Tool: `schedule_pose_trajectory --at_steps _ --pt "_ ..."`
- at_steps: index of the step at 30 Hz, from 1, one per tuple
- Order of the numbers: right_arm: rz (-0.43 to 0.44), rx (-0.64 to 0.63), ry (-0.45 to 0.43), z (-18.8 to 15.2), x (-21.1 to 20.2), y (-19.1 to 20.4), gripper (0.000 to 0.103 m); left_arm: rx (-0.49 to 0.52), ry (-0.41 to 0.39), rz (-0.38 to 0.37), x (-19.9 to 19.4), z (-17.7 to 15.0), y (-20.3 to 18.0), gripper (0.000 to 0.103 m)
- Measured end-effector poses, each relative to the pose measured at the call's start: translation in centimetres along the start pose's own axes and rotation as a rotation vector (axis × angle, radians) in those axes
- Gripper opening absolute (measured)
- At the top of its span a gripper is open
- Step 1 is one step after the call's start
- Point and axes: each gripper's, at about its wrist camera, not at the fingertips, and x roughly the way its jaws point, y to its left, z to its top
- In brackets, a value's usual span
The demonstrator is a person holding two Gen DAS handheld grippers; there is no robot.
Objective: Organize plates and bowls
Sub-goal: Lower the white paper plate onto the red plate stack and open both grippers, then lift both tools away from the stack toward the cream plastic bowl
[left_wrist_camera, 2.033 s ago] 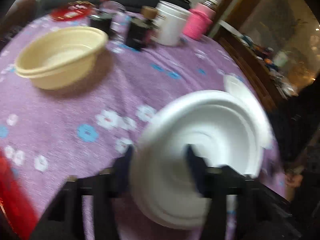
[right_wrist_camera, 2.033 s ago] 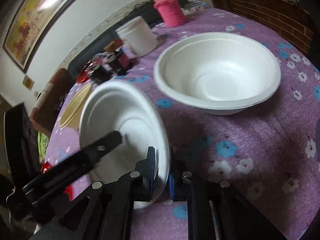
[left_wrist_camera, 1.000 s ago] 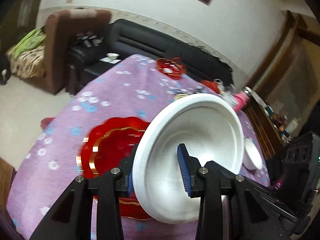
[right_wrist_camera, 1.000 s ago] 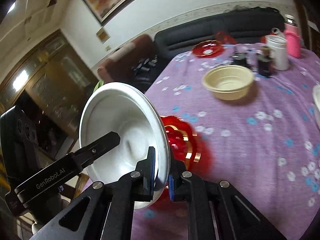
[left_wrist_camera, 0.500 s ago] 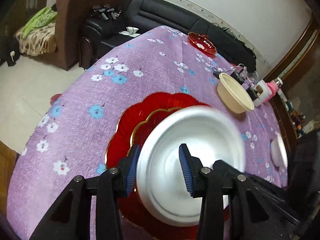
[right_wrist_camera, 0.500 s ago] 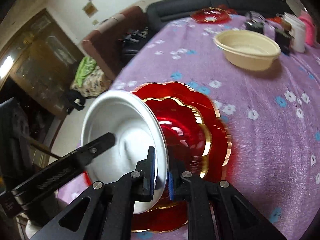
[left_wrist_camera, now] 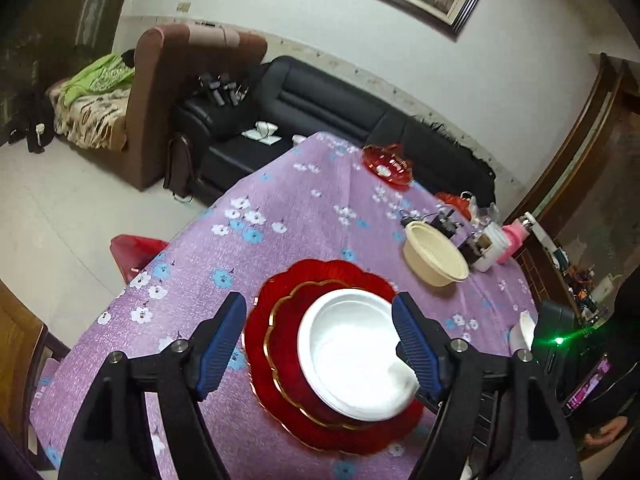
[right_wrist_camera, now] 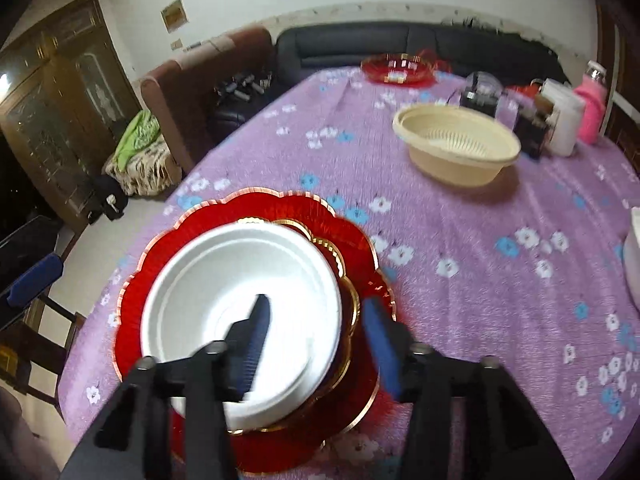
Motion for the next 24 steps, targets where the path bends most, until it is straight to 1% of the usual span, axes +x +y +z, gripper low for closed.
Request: schedule_pose_trajectory --at_steps 2,5,7,10,15,19,21,24 --pt "-0.008 -0.014 -0.030 -0.3 -1.6 0.0 0.064 0.005 -0.009 -0.010 -0.8 -0.3 -0.5 0.075" --pt "-0.021 -0.031 -0.070 -0.5 -3.0 0.0 0.064 0.013 -0.010 -0.040 -1.9 -0.7 -1.4 0.076" --pt "-0.021 -0.023 -0.098 -0.9 -4.3 -0.4 0.068 0.026 -0.019 -0.047 -2.7 -1.2 -1.9 0.080" --pt "-0.010 0.013 -0.121 -1.7 -5.8 -1.4 0.069 0.043 -0.029 -0.046 -3.2 -1.6 -2.7 0.081" --pt "-0.009 0.052 -0.108 -2.8 -6.8 -3.4 0.069 0.059 0.006 -0.053 -3.0 -2.4 -3.7 0.081" --pt "-0.028 0.075 -0.103 -4.0 -7.4 -5.6 0.069 0.089 0.041 -0.074 -2.8 -3.1 -5.2 0.081" --pt "-0.043 0.098 -0.095 -4.7 -7.6 -7.0 0.069 0.112 0.062 -0.091 -2.7 -3.6 -6.2 0.081" --pt "-0.048 0.143 -0.085 -5.7 -8.0 -9.2 0.069 0.149 0.105 -0.136 -2.5 -4.2 -8.2 0.081"
